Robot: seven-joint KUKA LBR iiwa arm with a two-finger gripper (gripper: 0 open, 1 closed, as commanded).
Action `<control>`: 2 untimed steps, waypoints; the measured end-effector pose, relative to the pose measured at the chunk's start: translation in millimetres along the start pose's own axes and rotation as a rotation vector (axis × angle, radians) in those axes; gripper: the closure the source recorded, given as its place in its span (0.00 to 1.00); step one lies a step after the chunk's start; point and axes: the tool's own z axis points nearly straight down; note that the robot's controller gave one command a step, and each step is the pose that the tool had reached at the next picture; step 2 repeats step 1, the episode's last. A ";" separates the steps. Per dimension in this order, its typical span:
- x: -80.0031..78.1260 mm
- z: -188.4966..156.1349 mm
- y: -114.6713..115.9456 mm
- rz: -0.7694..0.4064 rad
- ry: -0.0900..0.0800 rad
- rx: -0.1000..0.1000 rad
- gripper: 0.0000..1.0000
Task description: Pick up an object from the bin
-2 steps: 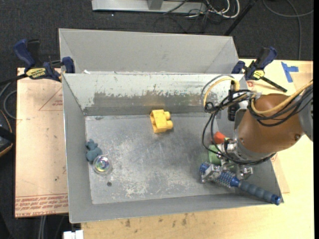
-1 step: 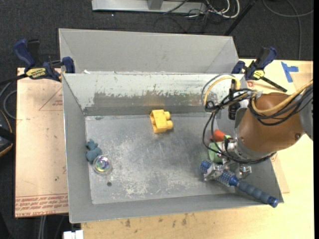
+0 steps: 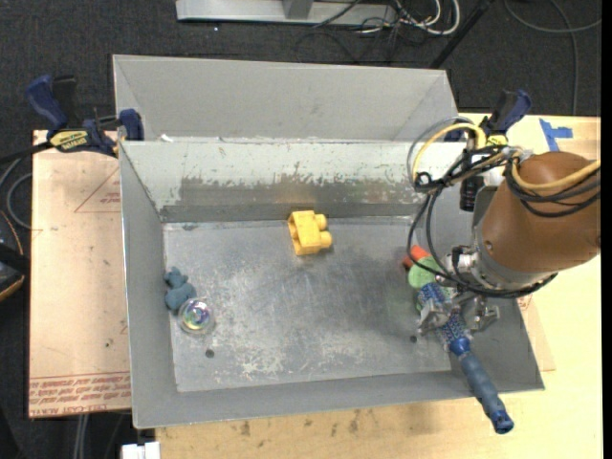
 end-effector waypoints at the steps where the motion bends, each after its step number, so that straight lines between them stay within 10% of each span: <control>1: -0.9 -89.6 -18.0 0.000 0.000 0.004 1.00; 2: -0.9 -89.6 -18.0 0.000 0.000 0.004 1.00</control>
Offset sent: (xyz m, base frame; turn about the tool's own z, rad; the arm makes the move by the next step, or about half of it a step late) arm 0.0151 -0.0023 0.0861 -0.0052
